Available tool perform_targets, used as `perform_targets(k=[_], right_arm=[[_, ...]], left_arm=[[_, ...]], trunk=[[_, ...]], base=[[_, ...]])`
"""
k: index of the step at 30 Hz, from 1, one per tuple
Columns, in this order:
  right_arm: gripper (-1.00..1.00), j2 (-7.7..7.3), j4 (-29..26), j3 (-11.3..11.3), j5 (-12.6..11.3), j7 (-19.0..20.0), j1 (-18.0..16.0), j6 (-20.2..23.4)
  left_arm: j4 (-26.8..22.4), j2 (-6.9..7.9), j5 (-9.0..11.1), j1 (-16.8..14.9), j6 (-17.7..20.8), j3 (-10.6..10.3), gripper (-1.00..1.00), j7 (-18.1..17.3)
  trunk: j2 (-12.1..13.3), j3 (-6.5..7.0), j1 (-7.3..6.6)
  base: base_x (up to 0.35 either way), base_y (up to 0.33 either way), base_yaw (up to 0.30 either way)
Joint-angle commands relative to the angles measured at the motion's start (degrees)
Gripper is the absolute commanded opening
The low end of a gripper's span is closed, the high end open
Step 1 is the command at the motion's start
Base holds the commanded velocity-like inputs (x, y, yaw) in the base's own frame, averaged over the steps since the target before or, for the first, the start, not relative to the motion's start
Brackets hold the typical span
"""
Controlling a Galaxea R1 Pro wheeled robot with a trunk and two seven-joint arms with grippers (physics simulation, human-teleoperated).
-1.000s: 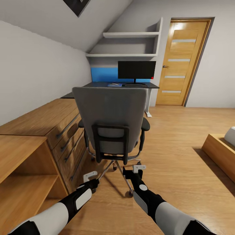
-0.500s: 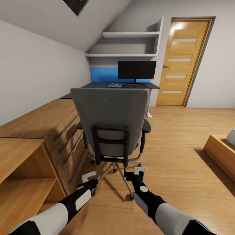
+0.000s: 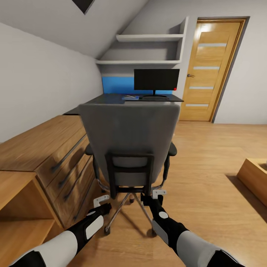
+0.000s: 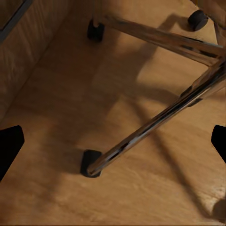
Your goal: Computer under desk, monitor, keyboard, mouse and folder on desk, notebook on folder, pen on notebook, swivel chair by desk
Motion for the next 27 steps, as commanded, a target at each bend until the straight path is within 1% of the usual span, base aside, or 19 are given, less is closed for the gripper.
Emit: perform_targets(k=[1,12,21,27], right_arm=[[1.0,-0.01,0.02,0.49,-0.39,-0.33,-0.05,-0.2],[1.0,-0.1,0.02,0.42,-0.4,-0.35,-0.06,-0.24],[1.0,-0.24,0.02,0.32,-0.55,-0.35,-0.06,-0.37],[1.0,-0.26,0.04,0.31,-0.56,-0.35,-0.05,-0.38]], left_arm=[[-0.04,0.02,0.59,-0.05,-0.31,-0.48,1.0,0.3],[-0.06,0.01,0.59,-0.05,-0.31,-0.5,1.0,0.3],[-0.04,0.01,0.59,-0.05,-0.31,-0.56,1.0,0.31],[-0.03,0.05,0.59,-0.05,-0.31,-0.5,1.0,0.32]], trunk=[[-0.02,-0.06,0.02],[-0.02,-0.06,0.02],[-0.02,-0.06,0.02],[-0.02,-0.06,0.02]], base=[[0.32,0.0,0.0],[0.321,-0.004,0.0],[0.319,-0.082,-0.002],[0.088,-0.025,-0.107]])
